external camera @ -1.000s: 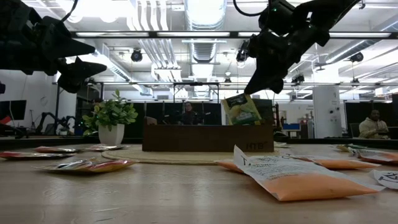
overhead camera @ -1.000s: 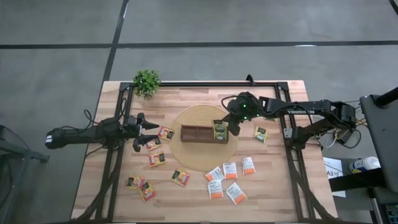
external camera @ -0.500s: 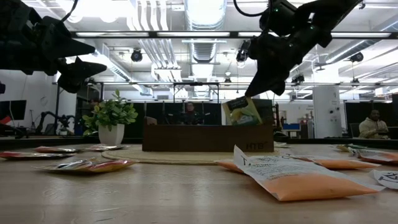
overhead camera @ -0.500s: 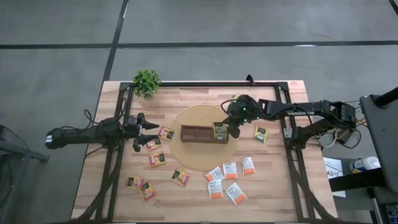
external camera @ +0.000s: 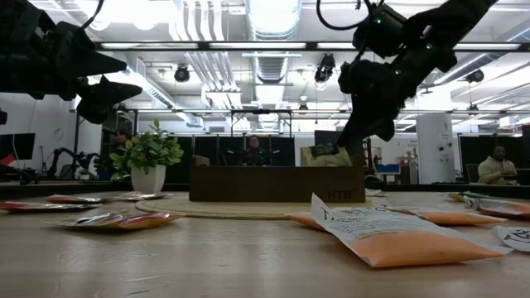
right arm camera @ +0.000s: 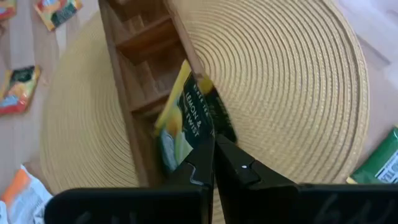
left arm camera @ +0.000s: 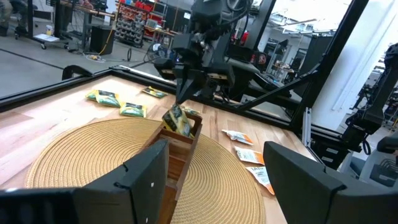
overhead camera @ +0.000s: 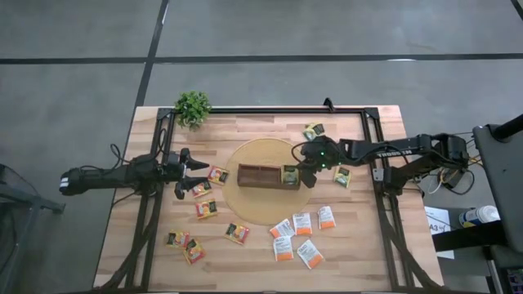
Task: Pick & Place Tea
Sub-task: Put the yellow tea bag into the right section of the wooden organizer
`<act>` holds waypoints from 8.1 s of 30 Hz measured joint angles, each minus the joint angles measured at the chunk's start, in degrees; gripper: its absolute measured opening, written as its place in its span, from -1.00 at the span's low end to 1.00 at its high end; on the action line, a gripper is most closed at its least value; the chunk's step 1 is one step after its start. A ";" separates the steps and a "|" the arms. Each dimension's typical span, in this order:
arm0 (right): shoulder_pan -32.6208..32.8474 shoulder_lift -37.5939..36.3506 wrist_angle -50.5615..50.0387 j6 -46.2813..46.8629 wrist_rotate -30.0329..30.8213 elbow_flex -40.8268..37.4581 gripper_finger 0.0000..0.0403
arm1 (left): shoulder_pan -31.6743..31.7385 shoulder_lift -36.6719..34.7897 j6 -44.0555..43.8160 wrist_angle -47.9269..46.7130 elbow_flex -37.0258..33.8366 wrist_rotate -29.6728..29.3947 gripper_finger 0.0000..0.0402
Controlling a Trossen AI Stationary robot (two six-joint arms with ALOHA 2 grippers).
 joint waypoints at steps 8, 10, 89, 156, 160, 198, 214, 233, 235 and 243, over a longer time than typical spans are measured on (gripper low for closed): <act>0.01 0.00 -0.15 -0.27 -0.34 -0.45 -0.80 | -0.02 -0.01 0.00 0.00 -0.01 0.00 0.28; 0.04 0.00 -0.12 -0.45 -0.48 0.02 -0.69 | -0.01 -0.01 -0.01 0.00 0.00 0.00 0.28; -0.36 4.02 -19.10 -29.90 8.33 12.34 0.08 | 0.00 -0.02 -0.02 -0.04 0.00 0.02 0.28; -9.60 -1.88 -15.35 -13.96 -0.52 5.68 -0.96 | -0.02 0.00 -0.02 0.00 -0.02 0.00 0.28; -9.60 -4.58 -10.37 -9.82 -0.52 1.79 -0.96 | -0.01 -0.01 -0.01 -0.02 0.00 0.00 0.28; -9.49 -5.12 -11.90 -11.12 -3.34 -1.68 -0.12 | -0.02 -0.02 -0.02 -0.04 -0.02 0.00 0.28; -9.50 -17.33 -30.23 -10.35 -2.08 -1.67 0.10 | -0.02 0.00 0.00 -0.07 -0.02 0.00 0.28; -18.94 -14.55 -40.34 3.98 -3.34 -5.86 0.10 | 0.00 -0.01 -0.02 -0.07 0.00 0.02 0.28; -19.87 -12.93 -40.54 5.24 -3.61 -5.86 0.10 | -0.01 -0.01 -0.01 -0.07 -0.01 0.01 0.28; -21.68 -7.31 -40.93 10.13 -3.78 -5.15 0.10 | -0.01 -0.02 -0.01 -0.07 -0.01 0.00 0.28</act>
